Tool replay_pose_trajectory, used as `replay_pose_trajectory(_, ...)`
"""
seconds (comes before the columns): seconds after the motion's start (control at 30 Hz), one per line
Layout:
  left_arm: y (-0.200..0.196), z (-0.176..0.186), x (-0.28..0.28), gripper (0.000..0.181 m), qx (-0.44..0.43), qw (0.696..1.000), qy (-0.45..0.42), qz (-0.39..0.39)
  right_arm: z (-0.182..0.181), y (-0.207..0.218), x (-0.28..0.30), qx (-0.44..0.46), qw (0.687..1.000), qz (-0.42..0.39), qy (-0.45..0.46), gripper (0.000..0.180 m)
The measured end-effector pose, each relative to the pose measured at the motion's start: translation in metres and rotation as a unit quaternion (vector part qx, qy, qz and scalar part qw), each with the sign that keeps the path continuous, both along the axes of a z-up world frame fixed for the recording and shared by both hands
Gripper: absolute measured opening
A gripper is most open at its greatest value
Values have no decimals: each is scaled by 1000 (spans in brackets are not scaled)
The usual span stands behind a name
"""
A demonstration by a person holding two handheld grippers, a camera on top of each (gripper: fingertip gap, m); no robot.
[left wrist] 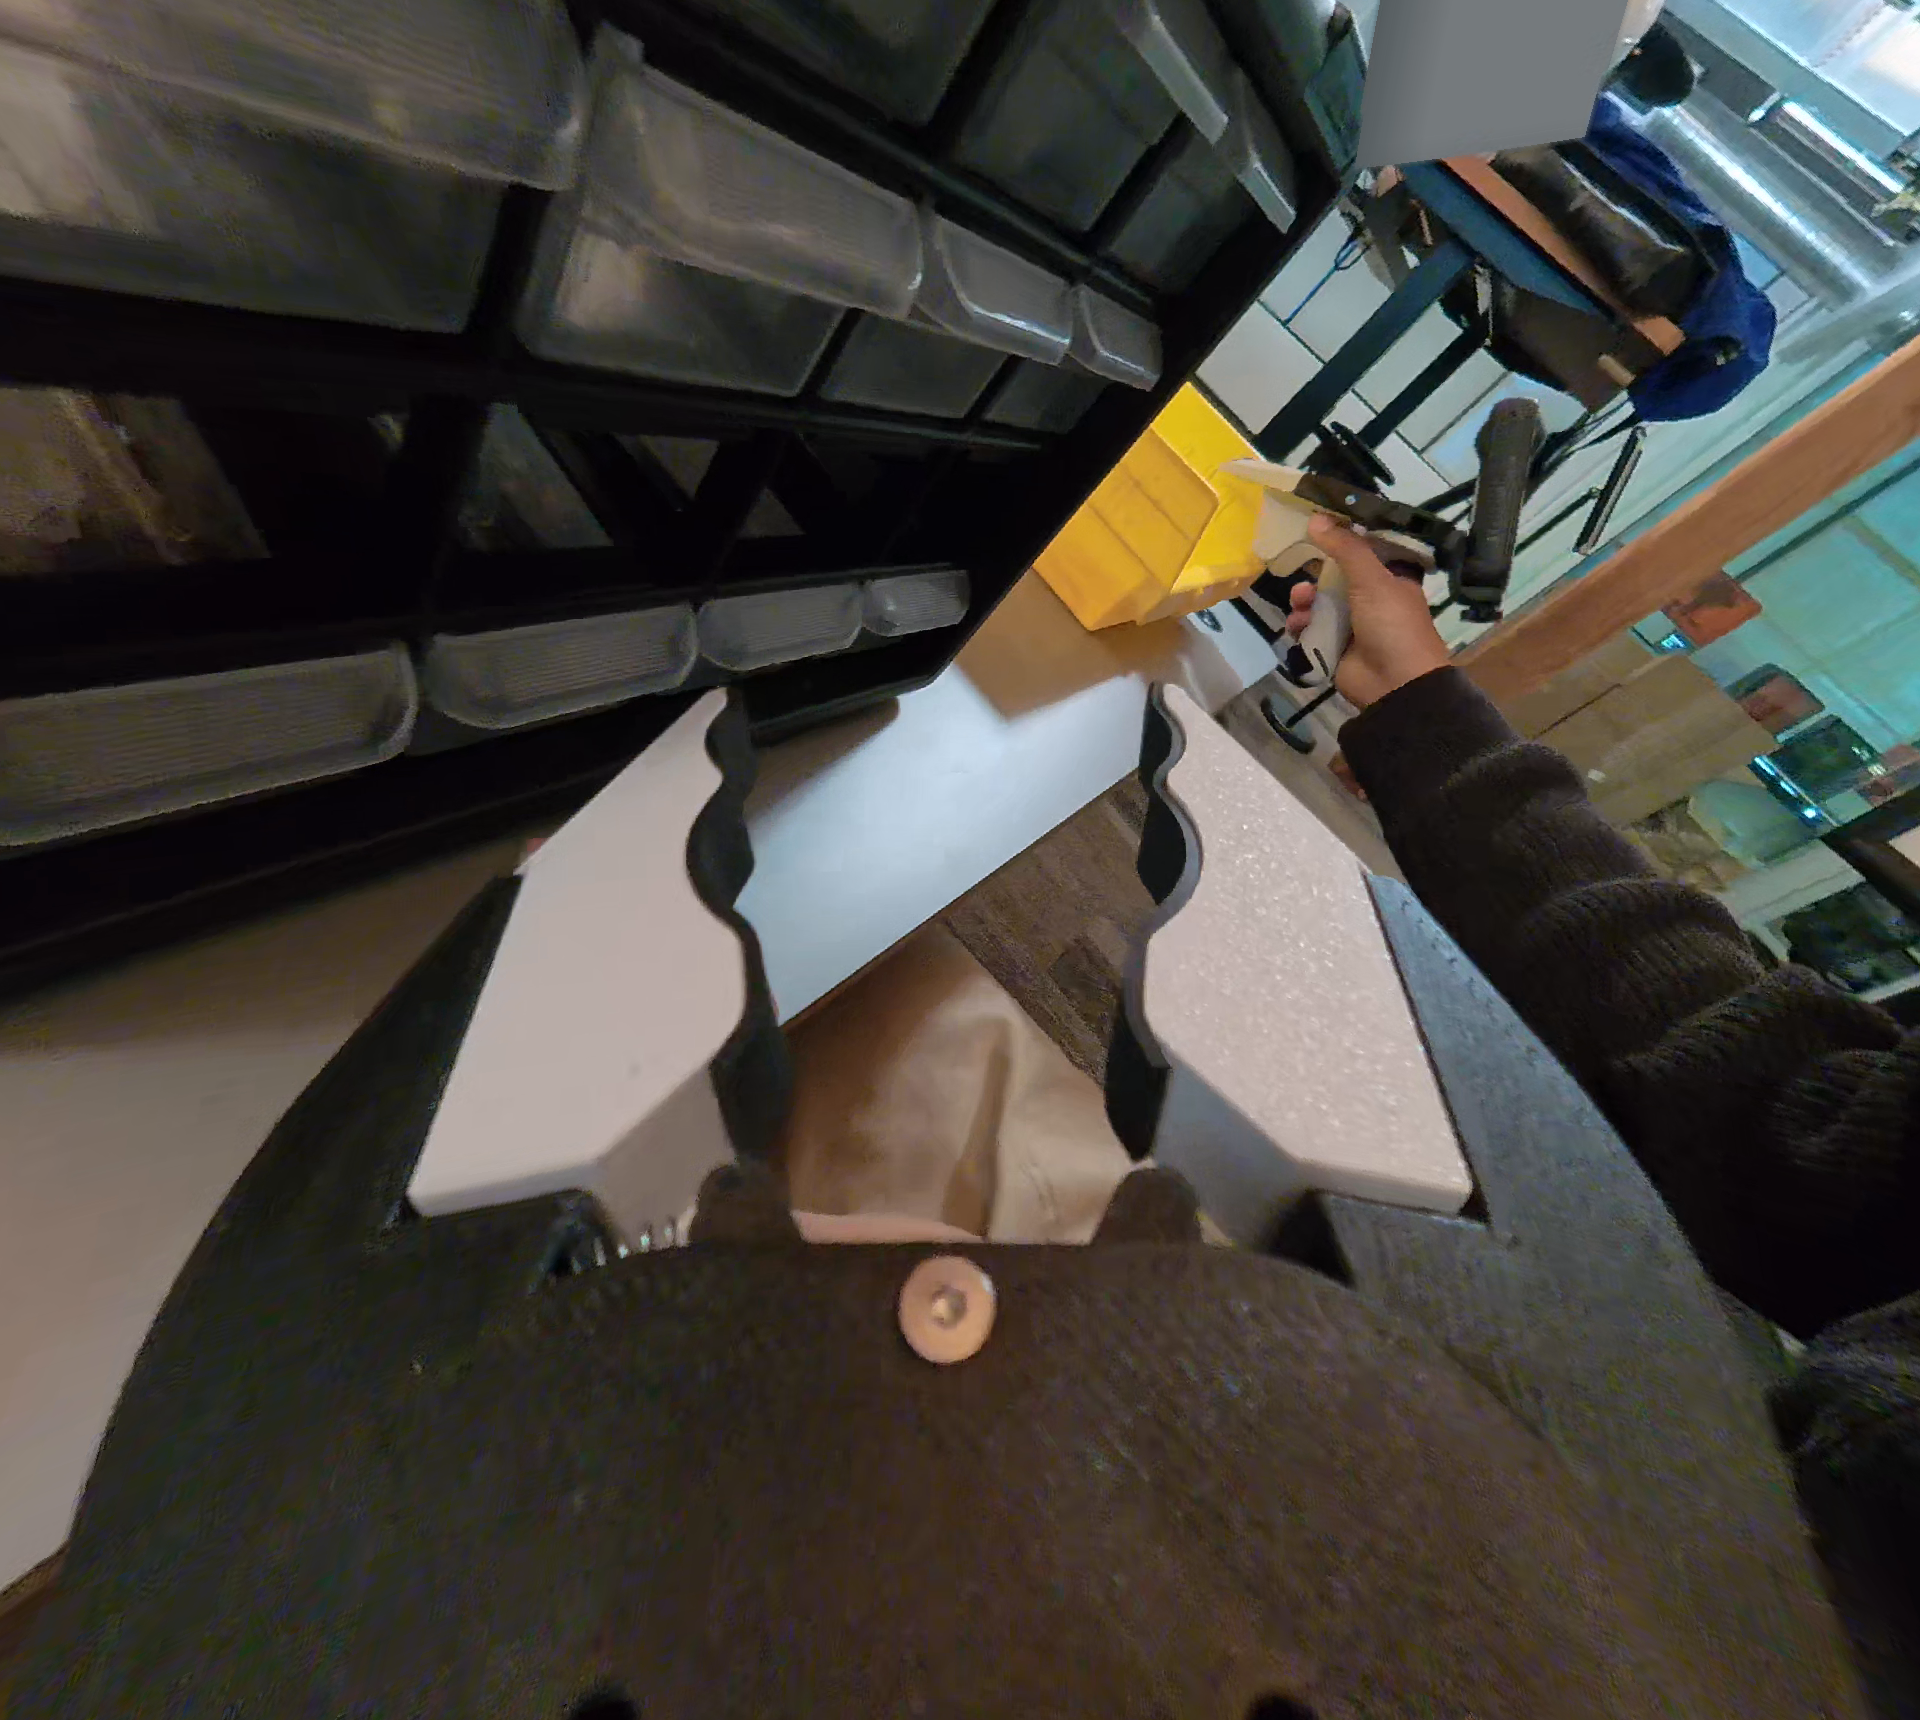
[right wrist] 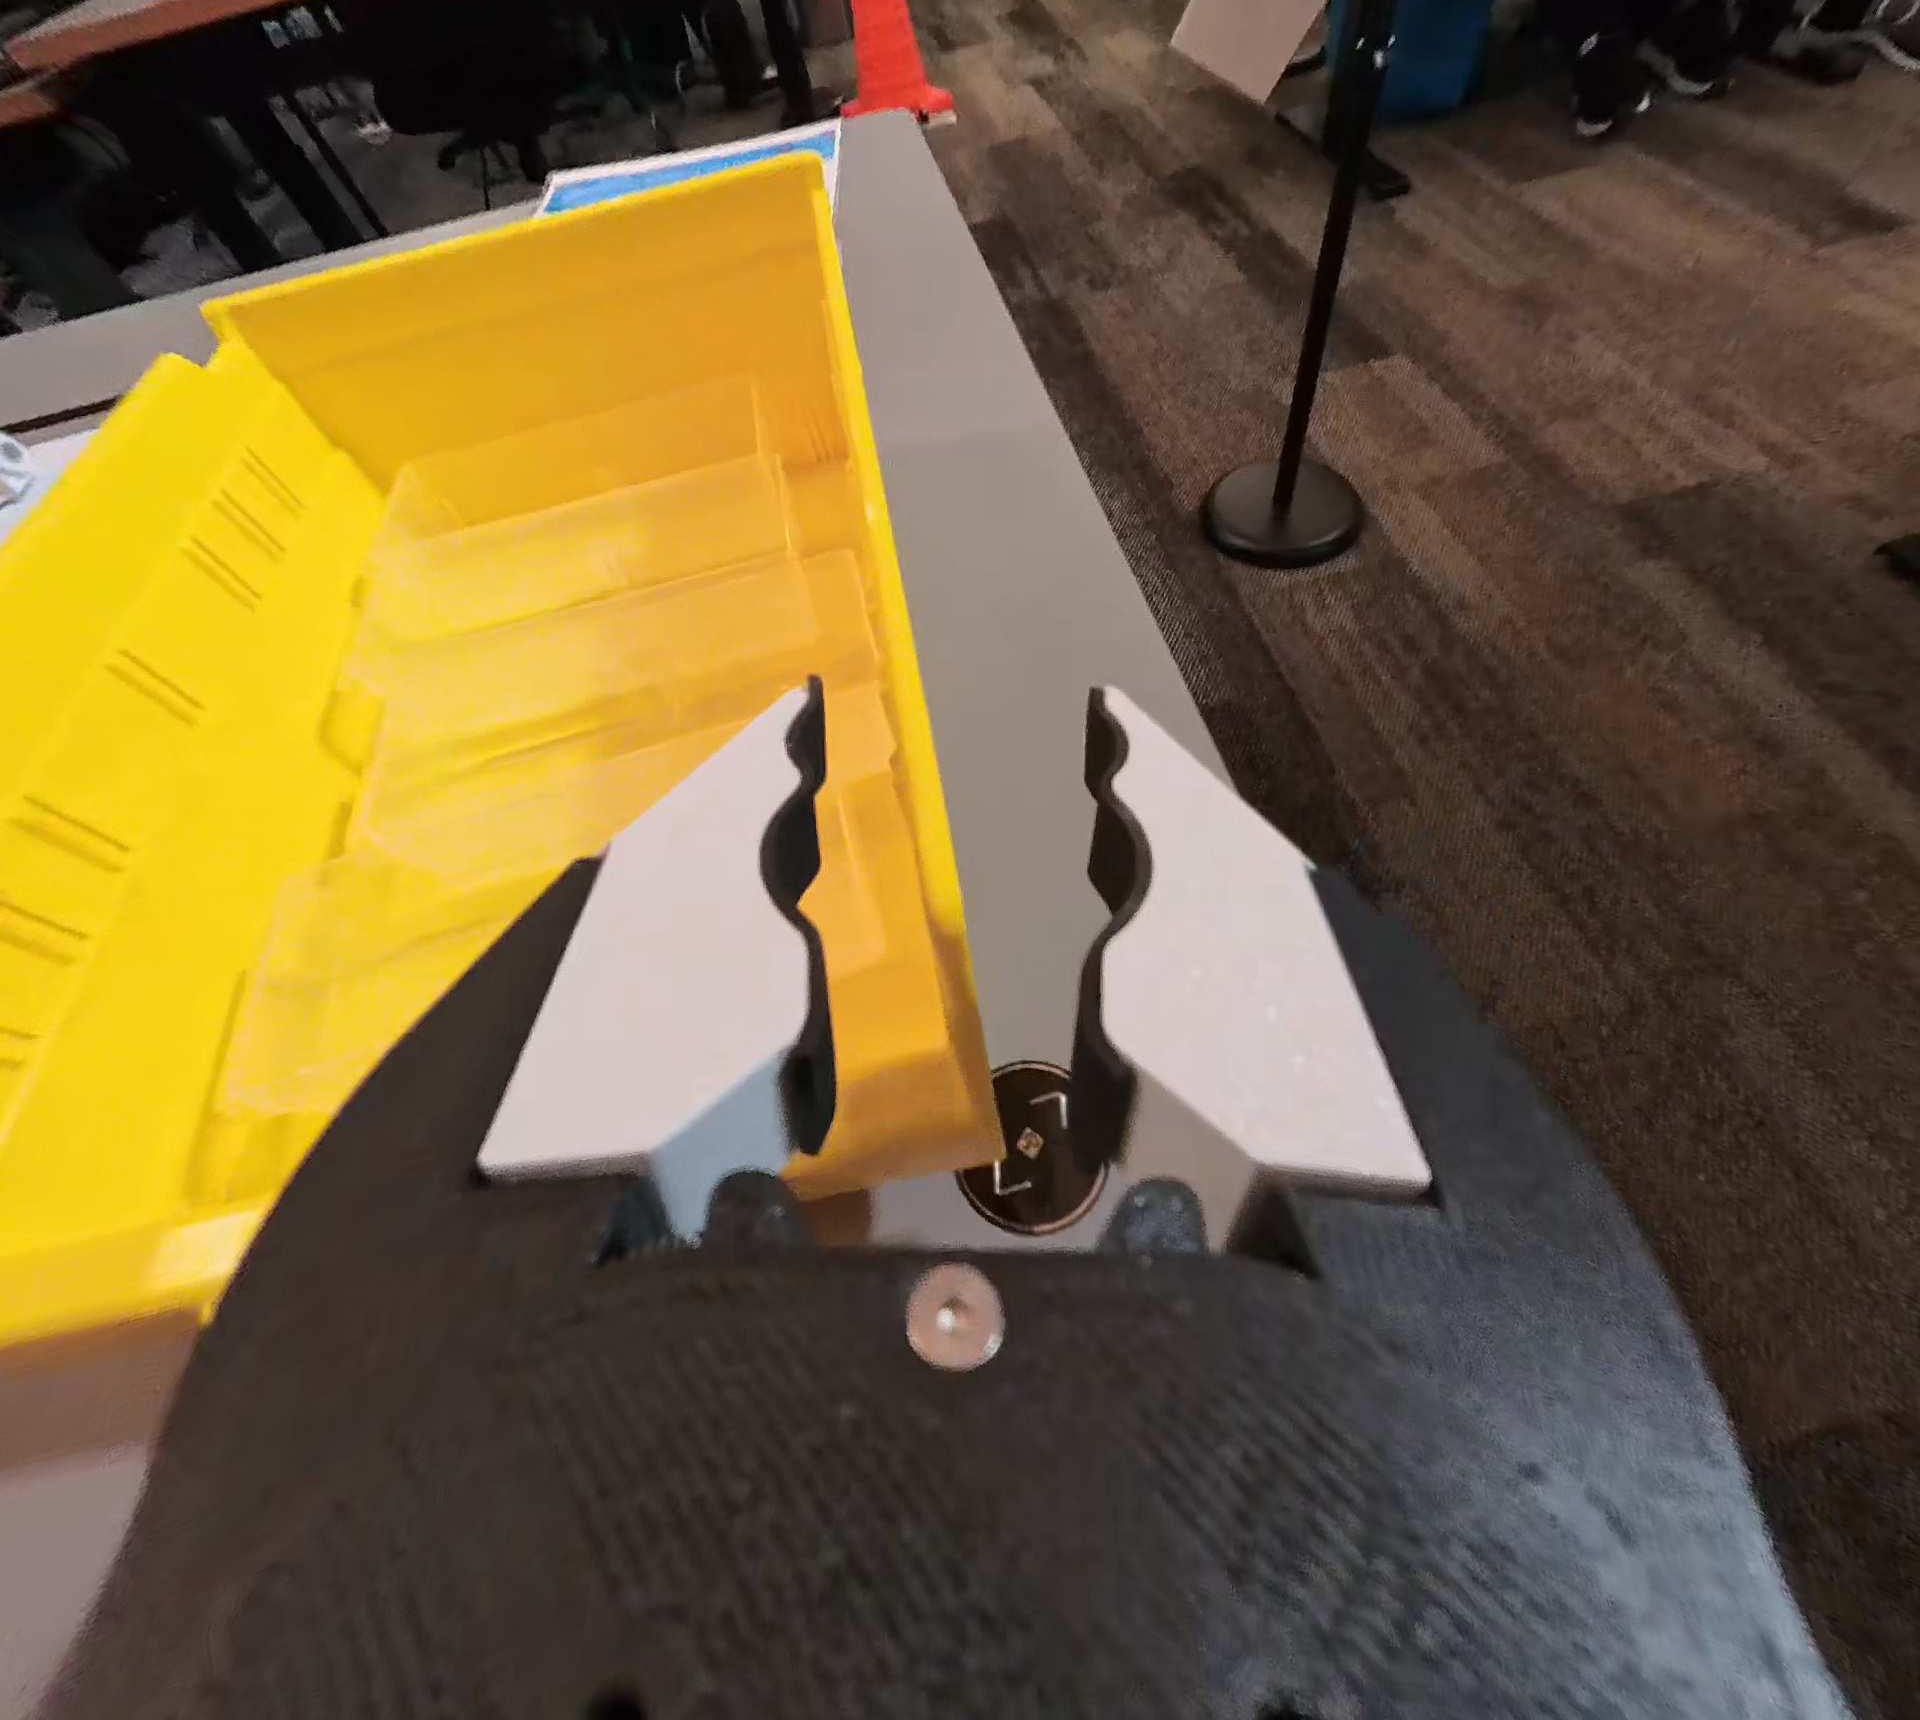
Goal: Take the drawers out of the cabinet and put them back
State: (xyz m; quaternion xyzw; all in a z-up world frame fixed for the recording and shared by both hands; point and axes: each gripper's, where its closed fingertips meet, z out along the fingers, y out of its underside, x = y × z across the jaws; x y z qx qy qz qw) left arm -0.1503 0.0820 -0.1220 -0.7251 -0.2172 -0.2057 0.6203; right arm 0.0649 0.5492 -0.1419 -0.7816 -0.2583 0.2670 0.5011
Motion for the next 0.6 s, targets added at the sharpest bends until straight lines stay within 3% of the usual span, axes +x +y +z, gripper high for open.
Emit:
replay_pose_trajectory(0.13,-8,-3,-4,76,-6,1000,0,10,-10,7,-13,-13,1000,12,-12,48)
replay_pose_trajectory(0.23,-16,-9,-6,68,-12,999,33,15,-12,10,-26,-6,999,32,13,44)
replay_pose_trajectory(0.47,-31,-5,-22,49,0,994,83,68,-23,10,-37,-56,995,64,49,11)
replay_pose_trajectory(0.6,-40,4,-26,57,8,996,29,87,-17,7,-35,-76,992,58,81,8)
